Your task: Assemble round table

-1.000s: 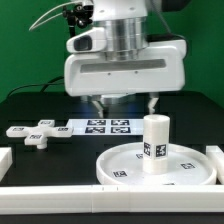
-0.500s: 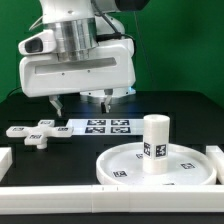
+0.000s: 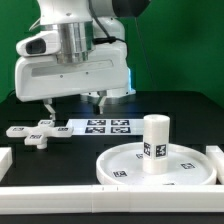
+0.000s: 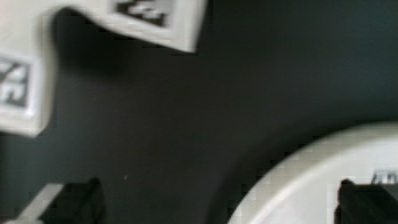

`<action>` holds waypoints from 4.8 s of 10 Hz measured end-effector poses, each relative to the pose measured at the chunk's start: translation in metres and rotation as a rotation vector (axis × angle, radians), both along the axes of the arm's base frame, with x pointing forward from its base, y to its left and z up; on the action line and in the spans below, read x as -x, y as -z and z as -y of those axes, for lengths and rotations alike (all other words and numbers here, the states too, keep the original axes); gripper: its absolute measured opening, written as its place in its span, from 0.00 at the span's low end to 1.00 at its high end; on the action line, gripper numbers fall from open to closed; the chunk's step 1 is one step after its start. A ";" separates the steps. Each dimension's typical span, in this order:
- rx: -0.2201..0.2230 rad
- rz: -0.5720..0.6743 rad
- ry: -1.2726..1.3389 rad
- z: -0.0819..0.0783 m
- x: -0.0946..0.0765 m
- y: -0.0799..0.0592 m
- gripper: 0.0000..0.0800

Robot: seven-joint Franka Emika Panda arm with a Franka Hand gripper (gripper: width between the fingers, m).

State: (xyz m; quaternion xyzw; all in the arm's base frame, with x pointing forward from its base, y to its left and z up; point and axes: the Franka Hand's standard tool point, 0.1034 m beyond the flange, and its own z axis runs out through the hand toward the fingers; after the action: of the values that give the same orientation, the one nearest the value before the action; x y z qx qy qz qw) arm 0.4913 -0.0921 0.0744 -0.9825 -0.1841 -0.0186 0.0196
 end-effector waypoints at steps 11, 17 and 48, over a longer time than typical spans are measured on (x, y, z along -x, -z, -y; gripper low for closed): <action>0.056 0.004 -0.390 0.062 0.030 0.008 0.81; 0.060 -0.004 -0.430 0.077 0.039 0.017 0.81; 0.019 -0.072 -0.386 0.060 0.053 0.034 0.56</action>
Offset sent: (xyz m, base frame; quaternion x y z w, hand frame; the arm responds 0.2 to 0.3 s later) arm 0.0000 0.0000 0.0000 0.0000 0.0000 -0.1938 0.9810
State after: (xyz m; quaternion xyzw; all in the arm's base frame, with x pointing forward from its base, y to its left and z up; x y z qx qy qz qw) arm 0.4383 -0.1520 0.0401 -0.9291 -0.3686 0.0224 0.0201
